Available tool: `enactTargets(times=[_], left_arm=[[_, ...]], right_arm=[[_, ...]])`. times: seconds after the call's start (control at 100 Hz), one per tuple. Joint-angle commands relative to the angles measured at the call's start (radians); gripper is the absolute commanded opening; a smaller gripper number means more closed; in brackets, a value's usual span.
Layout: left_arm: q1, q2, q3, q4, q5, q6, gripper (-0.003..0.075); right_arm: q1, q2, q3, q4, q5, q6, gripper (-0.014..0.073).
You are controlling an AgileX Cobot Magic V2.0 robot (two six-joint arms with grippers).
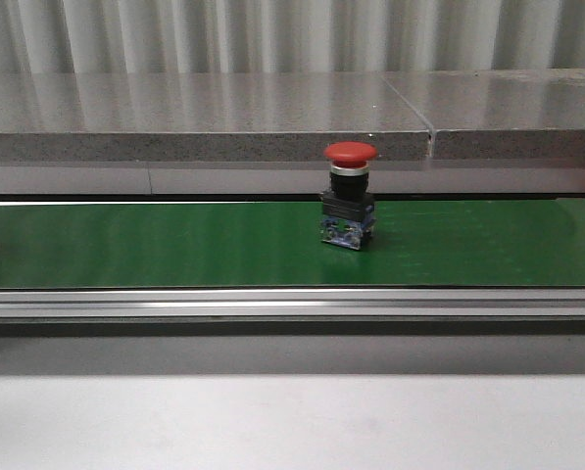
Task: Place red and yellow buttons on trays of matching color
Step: 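Grasp the last yellow button with the left gripper and lift it, then set the yellow button on the belt start and open the left gripper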
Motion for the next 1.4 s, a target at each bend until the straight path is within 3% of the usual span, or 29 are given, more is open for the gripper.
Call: enactTargets(times=[0.0,0.11,0.23,0.54,1.39], left_arm=[[-0.009,-0.095,0.035,-0.017,-0.098,0.004,0.0624],[-0.009,-0.19,0.123,-0.017,-0.111,0.004,0.058],[-0.009,-0.293,0.216,-0.017,-0.111,0.004,0.047],[-0.009,-0.45,0.341,-0.017,-0.111,0.004,-0.002],[-0.009,-0.452,0.346,-0.019,-0.105,0.002,-0.002]], right_arm=[[0.003,0.0,-0.025,-0.01,-0.073,-0.007,-0.0067],[0.003,0.0,-0.025,-0.01,-0.073,-0.007,-0.0067],[0.003,0.0,-0.025,-0.01,-0.073,-0.007,-0.0067],[0.003,0.0,-0.025,-0.01,-0.073,-0.007,-0.0067],[0.003,0.0,-0.025,-0.01,-0.118,-0.007,-0.0063]])
